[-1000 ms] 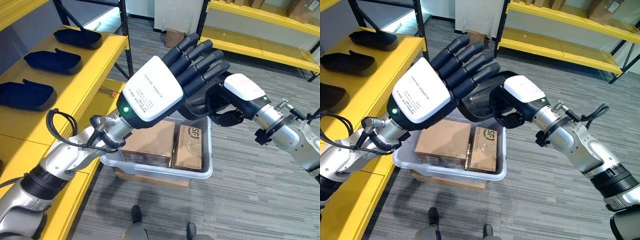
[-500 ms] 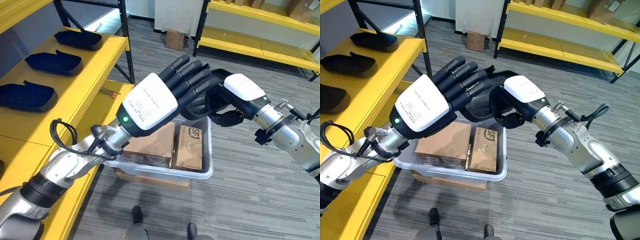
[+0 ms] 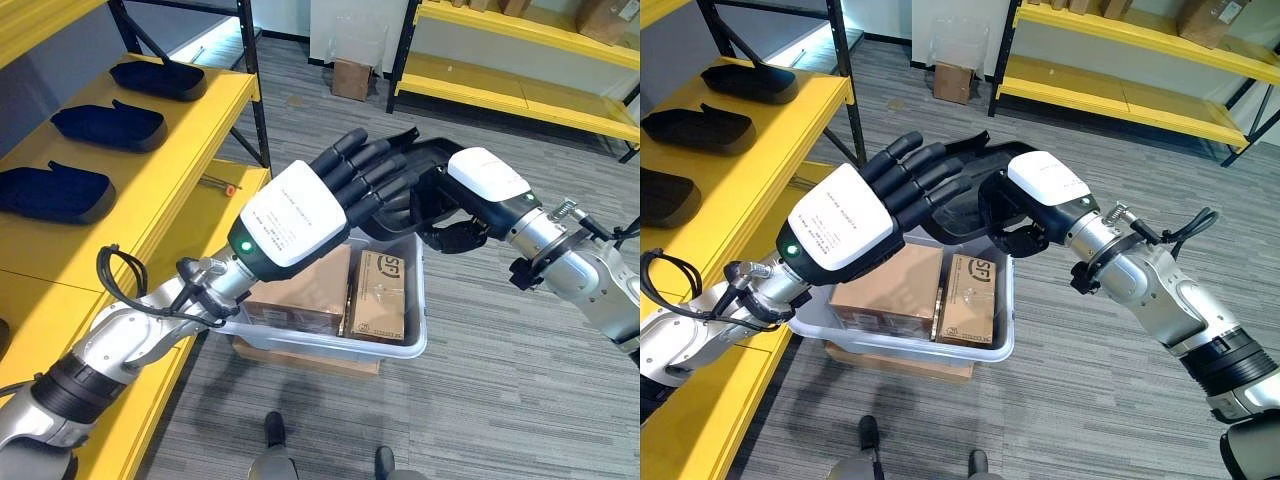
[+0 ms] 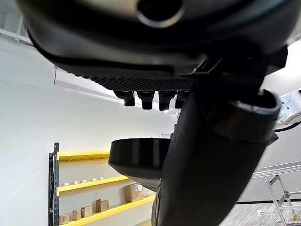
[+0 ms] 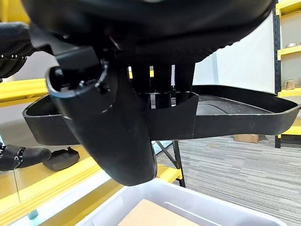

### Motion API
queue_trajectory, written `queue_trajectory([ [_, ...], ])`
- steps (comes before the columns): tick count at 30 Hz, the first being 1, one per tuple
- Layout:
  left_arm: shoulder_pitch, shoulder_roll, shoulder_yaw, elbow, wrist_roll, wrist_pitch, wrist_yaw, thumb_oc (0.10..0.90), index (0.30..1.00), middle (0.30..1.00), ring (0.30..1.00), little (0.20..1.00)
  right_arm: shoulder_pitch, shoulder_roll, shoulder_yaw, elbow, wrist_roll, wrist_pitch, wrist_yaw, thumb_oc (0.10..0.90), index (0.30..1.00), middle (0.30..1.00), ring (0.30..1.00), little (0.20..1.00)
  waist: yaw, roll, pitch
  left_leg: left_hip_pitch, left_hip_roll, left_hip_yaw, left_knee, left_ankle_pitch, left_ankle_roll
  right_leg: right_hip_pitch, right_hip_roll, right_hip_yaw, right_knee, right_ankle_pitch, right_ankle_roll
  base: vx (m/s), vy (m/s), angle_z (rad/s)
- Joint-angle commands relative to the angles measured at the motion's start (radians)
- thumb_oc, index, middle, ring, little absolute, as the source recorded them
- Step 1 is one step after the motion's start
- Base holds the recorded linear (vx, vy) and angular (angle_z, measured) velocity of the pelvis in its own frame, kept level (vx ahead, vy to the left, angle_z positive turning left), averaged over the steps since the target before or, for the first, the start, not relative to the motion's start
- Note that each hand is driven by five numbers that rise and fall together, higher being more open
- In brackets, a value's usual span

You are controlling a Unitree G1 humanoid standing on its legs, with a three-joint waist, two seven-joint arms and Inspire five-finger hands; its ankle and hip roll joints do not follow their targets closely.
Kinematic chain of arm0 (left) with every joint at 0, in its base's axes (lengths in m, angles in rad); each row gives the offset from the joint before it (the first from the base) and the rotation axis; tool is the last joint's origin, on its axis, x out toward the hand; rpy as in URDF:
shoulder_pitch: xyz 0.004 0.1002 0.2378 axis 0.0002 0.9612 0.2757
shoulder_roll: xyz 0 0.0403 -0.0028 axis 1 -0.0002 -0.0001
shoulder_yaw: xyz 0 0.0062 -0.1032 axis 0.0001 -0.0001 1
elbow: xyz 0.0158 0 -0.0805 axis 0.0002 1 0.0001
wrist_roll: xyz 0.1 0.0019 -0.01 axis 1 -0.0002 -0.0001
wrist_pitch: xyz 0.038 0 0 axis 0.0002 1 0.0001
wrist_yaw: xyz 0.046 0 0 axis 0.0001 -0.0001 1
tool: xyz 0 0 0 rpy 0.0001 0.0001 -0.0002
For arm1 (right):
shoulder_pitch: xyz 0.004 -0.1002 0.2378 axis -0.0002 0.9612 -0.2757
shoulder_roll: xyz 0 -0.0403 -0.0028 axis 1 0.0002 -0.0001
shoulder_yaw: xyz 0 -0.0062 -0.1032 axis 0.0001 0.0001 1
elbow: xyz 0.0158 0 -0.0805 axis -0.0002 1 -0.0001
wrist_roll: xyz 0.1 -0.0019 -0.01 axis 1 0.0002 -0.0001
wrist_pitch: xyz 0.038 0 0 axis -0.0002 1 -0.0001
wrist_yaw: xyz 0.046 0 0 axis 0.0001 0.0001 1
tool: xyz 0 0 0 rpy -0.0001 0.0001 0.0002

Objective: Move parts from the plastic box to the shelf.

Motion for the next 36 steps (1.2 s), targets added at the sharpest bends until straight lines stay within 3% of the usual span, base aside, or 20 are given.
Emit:
queue_trajectory([
  [1,-0.012,-0.022,0.063,0.040,-0.024,0.017,0.042,0.900,1.000,1.000,1.000,1.000,-0.105,0.026,-0.080,0.016,0.075,-0.028,-0.074,0.400,0.300,0.300,0.300,0.300,0.008,-0.022,-0.148,-0.001,0.110,-0.031,0.011,-0.054,-0.065,0.038,-0.024,-0.017,0.033,-0.079,0.016,0.00,0.000,0.00],
  [16,-0.026,-0.120,0.027,0.136,-0.005,0.052,0.041,0.900,1.000,1.000,1.000,1.000,-0.094,0.063,-0.085,0.011,0.061,-0.018,-0.070,0.400,0.300,0.300,0.300,0.300,-0.005,-0.020,-0.147,0.005,0.114,-0.021,0.010,-0.057,-0.063,0.033,-0.024,-0.001,0.028,-0.075,0.014,0.00,0.003,-0.03],
  [36,-0.226,-0.182,-0.182,0.235,0.030,0.051,0.002,0.900,1.000,1.000,1.000,1.000,-0.196,0.111,-0.010,0.017,0.071,-0.012,-0.071,0.400,0.300,0.300,0.300,0.300,-0.029,-0.018,-0.149,0.006,0.121,-0.014,0.010,-0.054,-0.065,0.029,-0.019,0.013,0.030,-0.074,0.010,0.00,0.001,0.00],
])
